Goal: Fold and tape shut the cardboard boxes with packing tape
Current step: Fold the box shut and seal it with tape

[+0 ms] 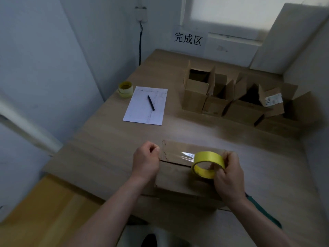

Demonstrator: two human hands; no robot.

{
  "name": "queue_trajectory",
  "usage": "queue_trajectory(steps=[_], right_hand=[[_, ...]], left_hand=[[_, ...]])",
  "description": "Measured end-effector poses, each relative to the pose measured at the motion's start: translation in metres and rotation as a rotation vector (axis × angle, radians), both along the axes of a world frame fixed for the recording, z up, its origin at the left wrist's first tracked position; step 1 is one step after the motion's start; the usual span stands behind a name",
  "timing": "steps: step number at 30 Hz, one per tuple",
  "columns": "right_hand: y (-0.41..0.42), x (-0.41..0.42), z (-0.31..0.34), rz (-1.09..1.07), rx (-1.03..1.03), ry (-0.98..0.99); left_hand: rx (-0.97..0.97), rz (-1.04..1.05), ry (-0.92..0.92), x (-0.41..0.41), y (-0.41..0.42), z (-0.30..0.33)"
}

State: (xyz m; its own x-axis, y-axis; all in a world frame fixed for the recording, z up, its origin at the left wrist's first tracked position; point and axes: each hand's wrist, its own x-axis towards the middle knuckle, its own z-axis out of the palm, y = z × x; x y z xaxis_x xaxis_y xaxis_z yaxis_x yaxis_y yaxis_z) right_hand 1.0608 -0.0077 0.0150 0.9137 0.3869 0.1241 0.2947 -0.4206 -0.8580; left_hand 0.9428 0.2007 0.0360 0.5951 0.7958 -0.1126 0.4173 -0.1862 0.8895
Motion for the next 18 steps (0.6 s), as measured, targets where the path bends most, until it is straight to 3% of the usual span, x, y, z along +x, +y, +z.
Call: queue_trajectory(steps=[5, 11, 18], right_hand=[[0.003, -0.004, -0.002, 0.065, -0.139, -0.155], [0.005, -0.011, -0.002, 0.03, -0.192, -0.245], [0.01, -0.012, 0.002, 0.076, -0.257, -0.281]], left_hand=[[-0.203, -0.015, 0.068, -0.013, 0.018, -0.024], [-0.271, -0.024, 0.01, -0.005, 0.022, -0.037], [-0.348, -0.008, 0.073, -0.002, 0.014, -0.061]])
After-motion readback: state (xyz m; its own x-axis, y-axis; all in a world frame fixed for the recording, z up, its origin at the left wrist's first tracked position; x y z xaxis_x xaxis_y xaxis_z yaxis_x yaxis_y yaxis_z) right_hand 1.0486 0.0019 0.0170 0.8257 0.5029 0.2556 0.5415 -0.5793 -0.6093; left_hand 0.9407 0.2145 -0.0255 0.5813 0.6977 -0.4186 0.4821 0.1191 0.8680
